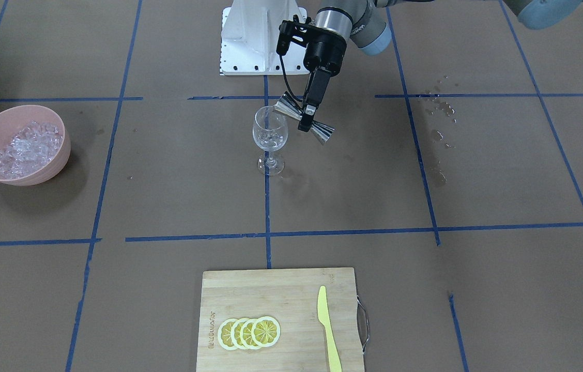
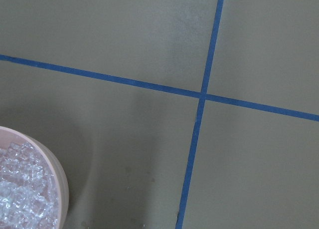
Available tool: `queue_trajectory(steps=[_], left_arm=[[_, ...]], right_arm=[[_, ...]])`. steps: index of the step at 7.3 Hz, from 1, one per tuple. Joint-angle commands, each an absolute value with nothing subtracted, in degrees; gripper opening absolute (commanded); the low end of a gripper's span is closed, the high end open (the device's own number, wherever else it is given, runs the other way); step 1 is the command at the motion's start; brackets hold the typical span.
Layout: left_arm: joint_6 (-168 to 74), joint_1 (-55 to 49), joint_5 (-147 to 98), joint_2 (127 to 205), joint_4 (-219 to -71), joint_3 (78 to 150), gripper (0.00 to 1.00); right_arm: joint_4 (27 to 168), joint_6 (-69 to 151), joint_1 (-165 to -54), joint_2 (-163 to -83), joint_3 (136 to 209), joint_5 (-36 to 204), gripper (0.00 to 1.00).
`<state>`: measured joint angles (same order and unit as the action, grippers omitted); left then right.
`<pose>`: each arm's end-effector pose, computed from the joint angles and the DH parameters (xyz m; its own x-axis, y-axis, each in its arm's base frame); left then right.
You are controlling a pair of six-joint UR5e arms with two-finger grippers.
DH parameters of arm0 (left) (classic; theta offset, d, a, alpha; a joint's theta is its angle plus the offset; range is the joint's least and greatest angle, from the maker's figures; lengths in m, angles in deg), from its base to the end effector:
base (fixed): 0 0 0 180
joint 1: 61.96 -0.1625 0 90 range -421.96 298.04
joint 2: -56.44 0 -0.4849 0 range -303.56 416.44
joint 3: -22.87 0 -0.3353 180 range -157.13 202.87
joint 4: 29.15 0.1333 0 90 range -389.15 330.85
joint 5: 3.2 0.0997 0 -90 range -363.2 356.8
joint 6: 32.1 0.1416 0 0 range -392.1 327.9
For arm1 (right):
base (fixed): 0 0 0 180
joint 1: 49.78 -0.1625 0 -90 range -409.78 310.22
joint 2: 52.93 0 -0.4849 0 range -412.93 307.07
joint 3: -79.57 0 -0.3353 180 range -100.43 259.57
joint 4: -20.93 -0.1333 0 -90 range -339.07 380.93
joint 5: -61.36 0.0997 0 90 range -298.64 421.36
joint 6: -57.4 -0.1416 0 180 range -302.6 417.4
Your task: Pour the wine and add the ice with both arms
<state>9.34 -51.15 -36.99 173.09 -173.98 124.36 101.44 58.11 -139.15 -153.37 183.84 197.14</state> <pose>0.4978 -0.3506 0.2852 0.7230 0.2864 0.6287 -0.5704 -0.2658 0.7771 0.0278 -0.3668 0.6901 0.6954 -0.1848 0.6945 0.0193 0.9708 0.2390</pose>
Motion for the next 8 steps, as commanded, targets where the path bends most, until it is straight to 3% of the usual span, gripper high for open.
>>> queue_trajectory(steps=[1,8], left_arm=[[15.87,-51.15,-36.51,173.42,-174.08,124.56,0.00],[28.02,-51.15,-36.16,174.74,-174.87,125.09,0.00]], right_arm=[[101.44,58.11,-139.16,-153.38,183.81,197.06,1.00],[101.44,58.20,-139.16,-153.74,183.55,197.06,1.00]])
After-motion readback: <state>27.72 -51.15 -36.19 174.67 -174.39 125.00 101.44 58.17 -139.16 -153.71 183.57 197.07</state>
